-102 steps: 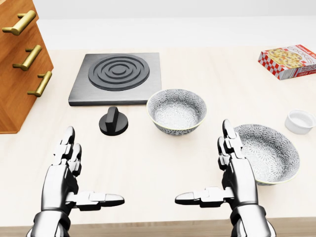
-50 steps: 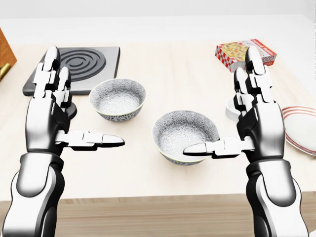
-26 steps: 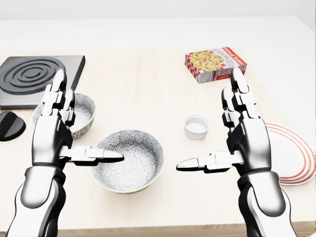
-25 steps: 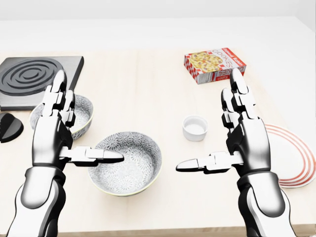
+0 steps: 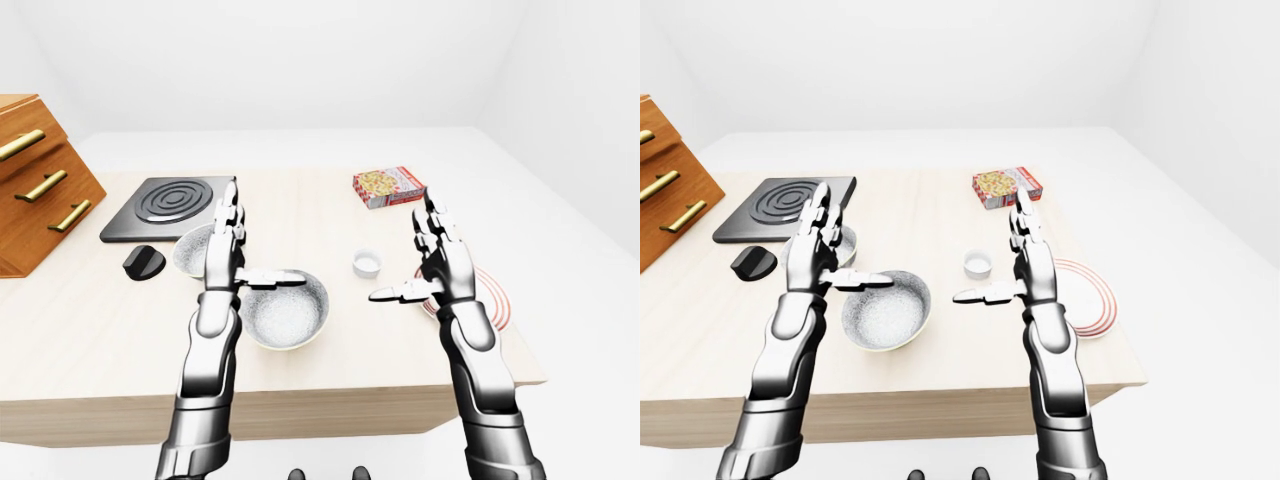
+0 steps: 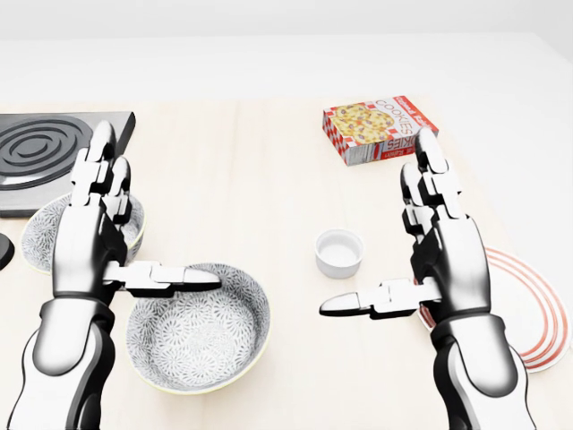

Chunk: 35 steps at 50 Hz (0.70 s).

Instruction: Pick the akita bowl from table center and place it on the plate.

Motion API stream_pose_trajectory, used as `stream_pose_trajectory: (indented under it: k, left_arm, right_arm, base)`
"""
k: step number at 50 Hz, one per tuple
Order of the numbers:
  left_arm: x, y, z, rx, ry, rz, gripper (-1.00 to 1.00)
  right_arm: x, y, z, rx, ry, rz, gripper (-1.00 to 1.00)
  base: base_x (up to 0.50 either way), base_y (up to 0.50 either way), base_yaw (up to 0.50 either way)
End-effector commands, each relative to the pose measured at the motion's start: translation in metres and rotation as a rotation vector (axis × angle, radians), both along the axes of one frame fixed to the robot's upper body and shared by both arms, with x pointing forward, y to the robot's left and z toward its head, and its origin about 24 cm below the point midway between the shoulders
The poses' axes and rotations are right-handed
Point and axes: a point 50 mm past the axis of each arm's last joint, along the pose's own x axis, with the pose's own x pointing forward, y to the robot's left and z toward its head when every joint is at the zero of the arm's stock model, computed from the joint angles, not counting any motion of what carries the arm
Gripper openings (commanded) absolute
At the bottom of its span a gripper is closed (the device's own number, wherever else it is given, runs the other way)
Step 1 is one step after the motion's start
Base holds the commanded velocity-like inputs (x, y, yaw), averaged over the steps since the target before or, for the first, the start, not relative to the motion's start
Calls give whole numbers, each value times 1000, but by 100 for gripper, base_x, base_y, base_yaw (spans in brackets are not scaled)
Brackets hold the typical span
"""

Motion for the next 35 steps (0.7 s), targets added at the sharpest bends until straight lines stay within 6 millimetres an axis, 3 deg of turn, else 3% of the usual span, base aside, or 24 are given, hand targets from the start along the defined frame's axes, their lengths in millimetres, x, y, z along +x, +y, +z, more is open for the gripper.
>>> stream_pose_trajectory:
  k: [1, 7, 18, 29, 35]
  left_arm:
    - [7, 7, 15, 40, -49, 30, 100]
    - [23, 24, 16, 192, -10, 91, 100]
    - [55, 60, -13, 568, 140, 203, 100]
    - [72, 86, -17, 760, 218, 323, 100]
    - [75, 99, -32, 896, 310, 380, 100]
  right_arm:
    - [1, -1, 7, -5, -29, -1, 100]
    - [1, -2, 9, -6, -36, -2, 100]
    - [-2, -2, 11, -8, -48, -1, 100]
    - [1, -1, 9, -3, -36, -3, 100]
    - [3, -1, 6, -2, -24, -2, 100]
  base:
    - [0, 0, 0]
    - [0, 0, 0]
    - [0, 0, 0]
    - [0, 0, 0]
    - [0, 0, 0]
